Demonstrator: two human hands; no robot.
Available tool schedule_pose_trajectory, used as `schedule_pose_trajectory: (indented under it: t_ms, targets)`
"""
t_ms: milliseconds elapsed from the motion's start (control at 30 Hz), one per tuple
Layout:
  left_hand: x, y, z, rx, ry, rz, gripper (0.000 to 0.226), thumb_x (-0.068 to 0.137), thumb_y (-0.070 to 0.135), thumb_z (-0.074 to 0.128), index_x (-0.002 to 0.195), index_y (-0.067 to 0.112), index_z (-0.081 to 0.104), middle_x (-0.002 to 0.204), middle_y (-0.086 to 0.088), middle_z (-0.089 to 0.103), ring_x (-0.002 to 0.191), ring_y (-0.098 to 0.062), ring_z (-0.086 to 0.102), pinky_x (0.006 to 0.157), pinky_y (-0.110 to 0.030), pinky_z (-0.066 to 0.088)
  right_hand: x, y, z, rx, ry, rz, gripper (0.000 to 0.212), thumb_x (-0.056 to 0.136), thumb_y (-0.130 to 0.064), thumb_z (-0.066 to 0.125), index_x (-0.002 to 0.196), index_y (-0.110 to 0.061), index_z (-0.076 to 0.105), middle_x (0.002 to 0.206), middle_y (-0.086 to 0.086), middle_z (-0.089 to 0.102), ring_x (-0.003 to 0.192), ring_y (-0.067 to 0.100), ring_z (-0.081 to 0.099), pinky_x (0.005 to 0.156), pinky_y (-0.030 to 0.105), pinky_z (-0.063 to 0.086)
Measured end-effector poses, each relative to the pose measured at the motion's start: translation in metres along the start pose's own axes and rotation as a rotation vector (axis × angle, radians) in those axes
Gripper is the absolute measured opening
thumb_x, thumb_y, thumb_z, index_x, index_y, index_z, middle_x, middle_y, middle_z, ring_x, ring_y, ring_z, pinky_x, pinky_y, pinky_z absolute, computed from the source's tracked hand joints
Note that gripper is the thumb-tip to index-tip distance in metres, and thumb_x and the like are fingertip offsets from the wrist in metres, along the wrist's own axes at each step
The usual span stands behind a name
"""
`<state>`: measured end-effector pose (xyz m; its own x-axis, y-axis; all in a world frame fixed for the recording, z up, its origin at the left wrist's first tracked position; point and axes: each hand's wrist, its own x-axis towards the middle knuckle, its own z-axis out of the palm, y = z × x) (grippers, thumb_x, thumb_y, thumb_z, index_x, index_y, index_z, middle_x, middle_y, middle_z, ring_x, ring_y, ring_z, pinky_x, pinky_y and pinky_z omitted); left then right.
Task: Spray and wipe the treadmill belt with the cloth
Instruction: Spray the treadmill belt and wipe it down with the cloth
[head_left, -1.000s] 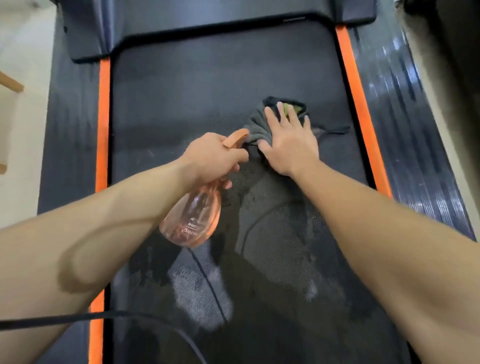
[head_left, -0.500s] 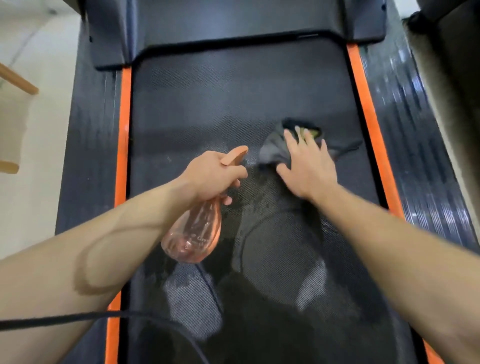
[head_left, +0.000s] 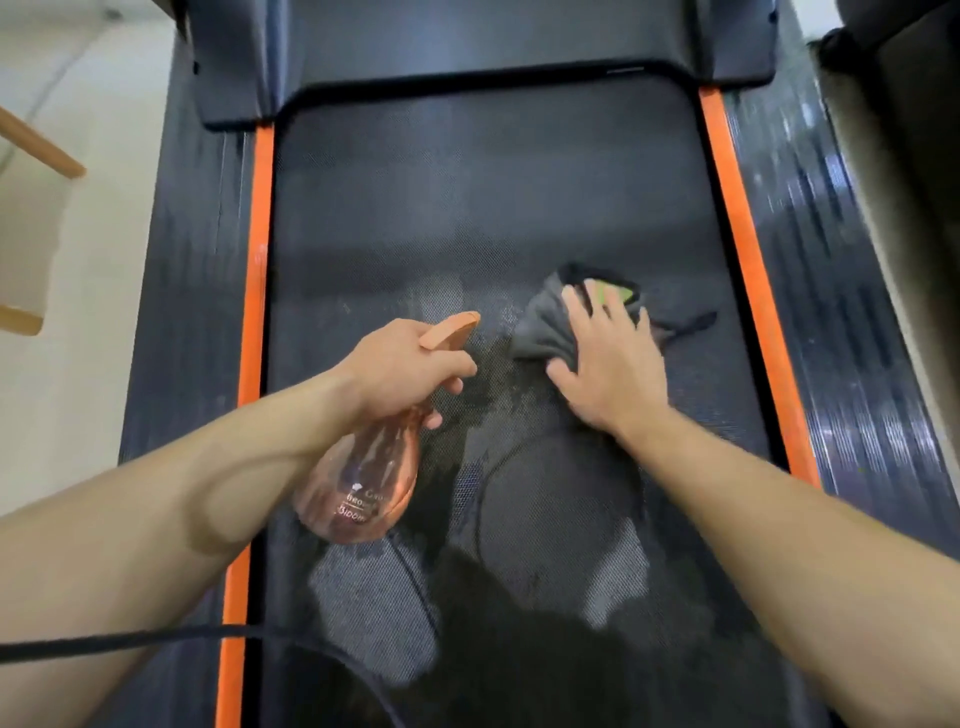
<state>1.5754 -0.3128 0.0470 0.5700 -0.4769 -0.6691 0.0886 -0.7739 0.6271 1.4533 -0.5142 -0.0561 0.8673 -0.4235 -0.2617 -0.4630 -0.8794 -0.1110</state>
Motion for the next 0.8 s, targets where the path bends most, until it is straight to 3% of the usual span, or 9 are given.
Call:
schedule_pose_trajectory:
  t_ms: [100,200,300,467,567,700,800]
  targets:
    - [0.001,0.0,0.002,0.042,-0.029,-0.004,0.029,0.084,0.027,0.073,0.093,0.0,0.068,0.091,-0.012,0.078,0.047,-0.028,0.064,0.06,-0.033,0.047,-0.122,-0.008,0.038,-0.032,-0.045,-0.168,0.094,0.077,-0.056,0.05,0.16,-0.018,0.028,0.167,0.01,0.025,0.153,0.033,0.026,0.119,0.06,0.026]
    - [0.004,0.002,0.007,0.064,-0.056,0.028,0.029,0.085,0.026,0.073,0.092,-0.001,0.068,0.091,-0.013,0.077,0.05,-0.03,0.064,0.064,-0.032,0.051,-0.195,0.006,0.064,-0.052,-0.082,-0.299,0.101,0.069,-0.063,0.059,0.159,-0.024,0.033,0.168,0.007,0.023,0.153,0.032,0.027,0.117,0.062,0.026]
    - [0.008,0.001,0.012,0.085,-0.054,0.031,0.025,0.089,0.022,0.072,0.095,-0.002,0.068,0.088,-0.012,0.077,0.046,-0.027,0.064,0.063,-0.03,0.049,-0.161,0.018,0.06,-0.08,-0.071,-0.297,0.1,0.071,-0.066,0.055,0.159,-0.029,0.027,0.169,0.004,0.018,0.153,0.03,0.025,0.119,0.062,0.022]
    - [0.013,0.0,0.017,0.087,-0.041,0.01,0.023,0.091,0.02,0.072,0.103,0.001,0.071,0.087,-0.007,0.077,0.043,-0.025,0.062,0.066,-0.034,0.049,-0.002,0.018,0.019,0.049,0.013,-0.049,0.089,0.085,-0.076,0.036,0.161,-0.032,0.019,0.17,0.003,0.014,0.155,0.03,0.014,0.121,0.061,0.015]
    - [0.014,0.001,0.018,0.113,-0.04,0.001,0.024,0.09,0.021,0.072,0.099,-0.001,0.07,0.095,-0.014,0.079,0.042,-0.024,0.062,0.065,-0.035,0.048,0.056,0.02,0.003,0.081,0.015,-0.025,0.087,0.09,-0.076,0.038,0.162,-0.034,0.012,0.171,0.002,0.009,0.157,0.028,0.007,0.123,0.06,0.011]
    - [0.016,0.0,0.02,0.073,-0.047,-0.022,0.025,0.091,0.016,0.071,0.101,-0.007,0.067,0.083,-0.016,0.074,0.045,-0.028,0.06,0.063,-0.037,0.047,-0.012,-0.001,0.026,0.03,0.134,-0.035,0.084,0.088,-0.066,0.044,0.161,-0.031,0.022,0.169,0.006,0.02,0.155,0.031,0.019,0.122,0.061,0.017]
    - [0.016,0.0,0.021,0.036,-0.059,-0.044,0.027,0.09,0.013,0.072,0.102,-0.01,0.065,0.08,-0.011,0.072,0.045,-0.027,0.057,0.058,-0.034,0.047,-0.132,-0.008,0.059,0.01,0.065,-0.208,0.094,0.077,-0.064,0.056,0.16,-0.031,0.025,0.17,0.005,0.016,0.153,0.031,0.023,0.12,0.06,0.018]
